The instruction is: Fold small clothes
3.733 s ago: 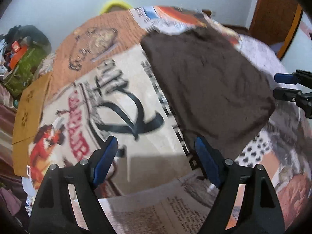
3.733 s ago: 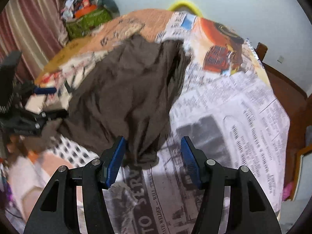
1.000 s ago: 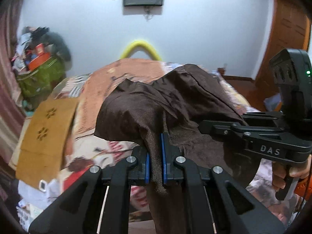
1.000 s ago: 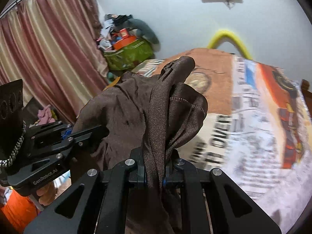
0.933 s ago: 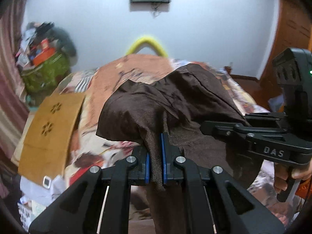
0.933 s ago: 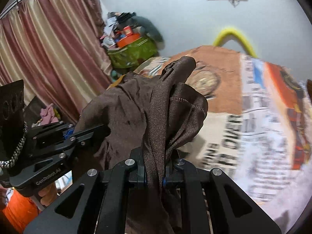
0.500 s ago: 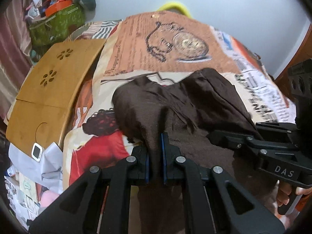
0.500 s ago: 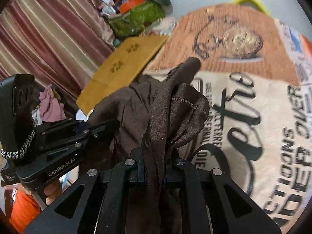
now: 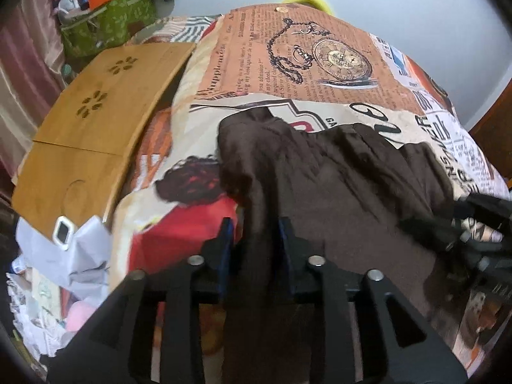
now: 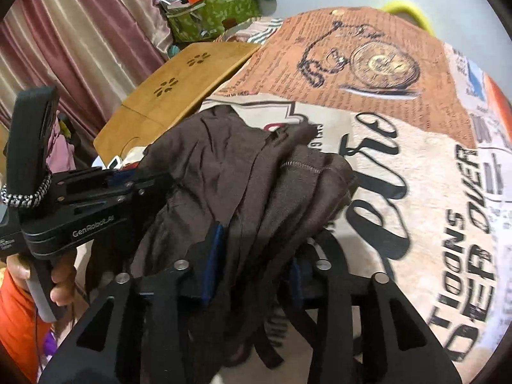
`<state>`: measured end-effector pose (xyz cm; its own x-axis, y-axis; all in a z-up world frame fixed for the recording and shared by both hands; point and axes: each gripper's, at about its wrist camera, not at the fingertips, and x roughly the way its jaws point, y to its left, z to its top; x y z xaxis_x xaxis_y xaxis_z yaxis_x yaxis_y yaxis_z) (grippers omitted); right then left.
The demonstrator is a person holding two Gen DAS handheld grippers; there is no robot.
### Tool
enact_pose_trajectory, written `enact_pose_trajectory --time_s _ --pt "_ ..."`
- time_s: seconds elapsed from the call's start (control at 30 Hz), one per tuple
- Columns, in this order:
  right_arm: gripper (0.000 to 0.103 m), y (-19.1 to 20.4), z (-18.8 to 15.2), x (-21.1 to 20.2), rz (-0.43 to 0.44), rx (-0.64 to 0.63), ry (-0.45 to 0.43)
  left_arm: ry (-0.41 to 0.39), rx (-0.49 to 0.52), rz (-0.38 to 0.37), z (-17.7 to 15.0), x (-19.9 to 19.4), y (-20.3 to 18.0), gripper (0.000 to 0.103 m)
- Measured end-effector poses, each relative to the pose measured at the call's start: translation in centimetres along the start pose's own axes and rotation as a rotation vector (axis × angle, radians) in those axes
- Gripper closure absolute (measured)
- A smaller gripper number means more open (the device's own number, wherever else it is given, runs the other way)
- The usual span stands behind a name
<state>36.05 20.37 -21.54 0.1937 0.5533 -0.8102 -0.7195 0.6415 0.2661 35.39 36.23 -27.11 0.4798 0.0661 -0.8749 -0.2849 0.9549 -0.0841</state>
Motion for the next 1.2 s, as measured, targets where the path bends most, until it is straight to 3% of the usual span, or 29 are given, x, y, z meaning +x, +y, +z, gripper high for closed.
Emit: enact_pose_trajectory --time_s 0.1,0.2,0.3,0.37,0.43,0.57,0.7,0.83,1.0,1.1,1.2 --pt "0.066 0.5 -0.1 -1.7 0.027 -0.010 -0.040 -0.018 0.012 -0.014 -1.4 -2.0 -0.1 0.064" --pt "0.056 1.7 -0.6 -2.3 0.048 -0.036 -0.059 -0.021 0.036 -0.031 -3.2 -3.2 -0.9 0.052" --pt "0.052 2.8 -2.0 -1.1 0.031 -0.092 0.000 0.018 0.082 -0.034 -5.3 -3.1 -2.1 0.045" --pt "0.052 3.0 -3.0 -0.1 -0.028 -0.119 0.042 0.032 0.106 -0.009 -6.3 -2.8 -2.6 0.030" --pt "0.052 2.8 -4.1 0.4 -0.060 -0.132 0.070 0.068 0.087 -0.018 -7.1 -2.4 -2.2 0.025" --pt "0.051 3.2 -6.1 -0.5 -0.110 -0.200 0.084 0.101 0.029 -0.053 -8.4 -2.6 -1.1 0.025" --pt "0.049 3.5 -7.3 -1.2 -0.138 -0.233 0.086 0.098 0.094 0.018 -10.1 -3.3 -1.8 0.025" --pt "0.049 3.0 -7.2 -2.6 -0.107 -0.173 0.066 0.075 0.117 0.040 -10.9 -4.9 -1.9 0.025" --pt "0.048 2.7 -6.5 -5.0 -0.032 -0.104 -0.011 0.001 0.060 0.051 -9.5 -7.2 -0.6 0.025" --pt "0.041 3.6 -6.1 -5.0 -0.024 -0.119 -0.032 -0.050 0.004 0.103 -7.7 -7.6 0.8 0.025" --pt "0.041 4.6 -6.4 -3.5 -0.046 -0.162 -0.006 -0.074 -0.073 0.115 -5.1 -6.4 1.9 0.025"
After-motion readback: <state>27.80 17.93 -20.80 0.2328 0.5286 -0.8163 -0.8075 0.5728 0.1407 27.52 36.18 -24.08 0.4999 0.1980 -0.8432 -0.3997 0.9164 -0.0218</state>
